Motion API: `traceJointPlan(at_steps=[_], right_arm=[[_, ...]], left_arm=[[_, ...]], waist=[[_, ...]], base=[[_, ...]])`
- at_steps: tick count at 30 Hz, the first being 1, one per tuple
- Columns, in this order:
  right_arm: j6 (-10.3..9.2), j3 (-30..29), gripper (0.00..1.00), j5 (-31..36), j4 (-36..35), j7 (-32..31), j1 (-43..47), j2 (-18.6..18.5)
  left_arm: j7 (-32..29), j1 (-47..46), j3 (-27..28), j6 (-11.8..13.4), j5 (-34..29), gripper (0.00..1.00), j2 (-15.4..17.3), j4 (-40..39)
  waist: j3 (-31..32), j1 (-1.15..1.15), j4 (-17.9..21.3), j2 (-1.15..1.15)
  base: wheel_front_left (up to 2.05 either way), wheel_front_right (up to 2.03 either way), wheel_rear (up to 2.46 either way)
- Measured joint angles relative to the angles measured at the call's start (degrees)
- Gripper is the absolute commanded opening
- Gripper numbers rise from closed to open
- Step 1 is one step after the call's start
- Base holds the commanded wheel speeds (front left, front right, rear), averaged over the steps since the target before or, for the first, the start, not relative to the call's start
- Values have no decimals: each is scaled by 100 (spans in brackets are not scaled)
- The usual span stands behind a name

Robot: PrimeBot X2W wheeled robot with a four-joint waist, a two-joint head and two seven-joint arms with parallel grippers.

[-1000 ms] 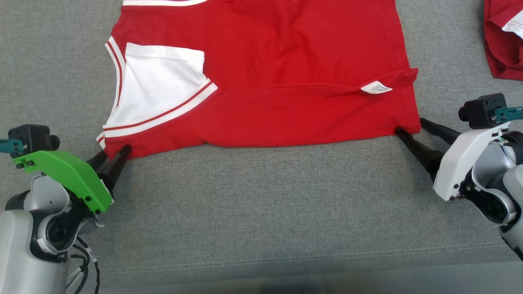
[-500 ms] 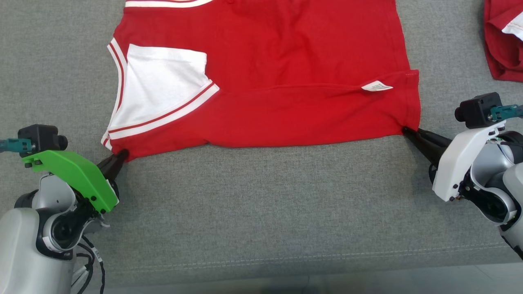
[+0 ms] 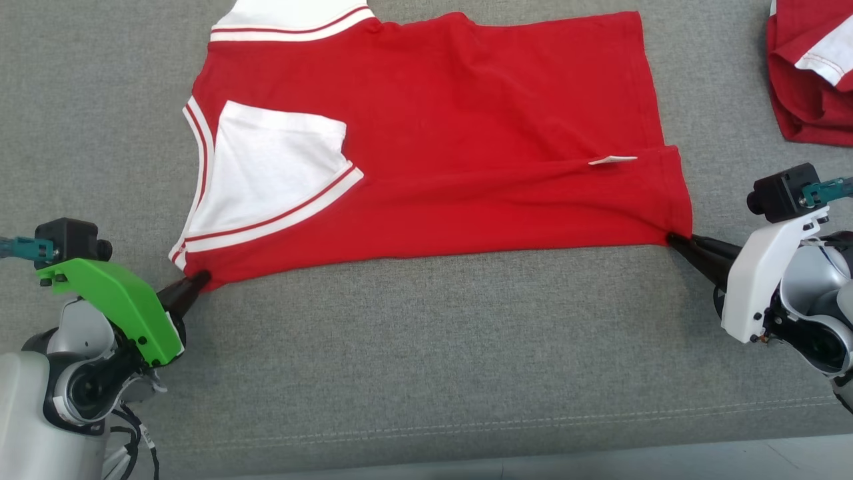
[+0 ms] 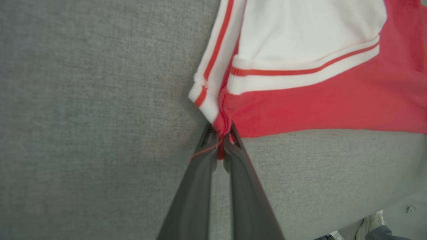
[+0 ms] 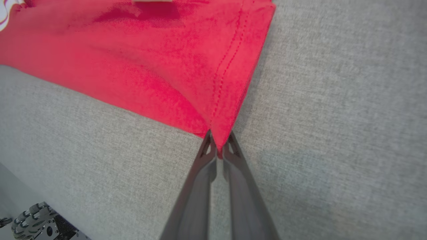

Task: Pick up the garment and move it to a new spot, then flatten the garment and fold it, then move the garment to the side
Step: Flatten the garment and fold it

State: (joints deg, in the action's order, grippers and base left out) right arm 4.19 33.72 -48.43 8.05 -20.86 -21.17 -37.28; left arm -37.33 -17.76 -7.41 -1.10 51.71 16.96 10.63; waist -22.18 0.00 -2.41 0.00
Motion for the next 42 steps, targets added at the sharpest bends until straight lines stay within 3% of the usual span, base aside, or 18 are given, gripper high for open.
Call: traceJointPlan(at_steps=[18,31,42], right_arm=[[-35,2,0,-394,-444,-428,520,-277],[-188,-35,0,-611,-961,-650,1085,-627],[-427,-197,0,-822,-1389,-794,1371,-891]], left_arm=[[-626,437,135,-59,459,0,260,-241],[-929,810,332,-90,768,0,515,-623],[-1137,1070,399,-80,816,0,641,-1053]], waist=[[154,0,2,0],[179,0,8,0],[232,0,21,0]], base=[[0,0,0],[0,0,0],[0,0,0]])
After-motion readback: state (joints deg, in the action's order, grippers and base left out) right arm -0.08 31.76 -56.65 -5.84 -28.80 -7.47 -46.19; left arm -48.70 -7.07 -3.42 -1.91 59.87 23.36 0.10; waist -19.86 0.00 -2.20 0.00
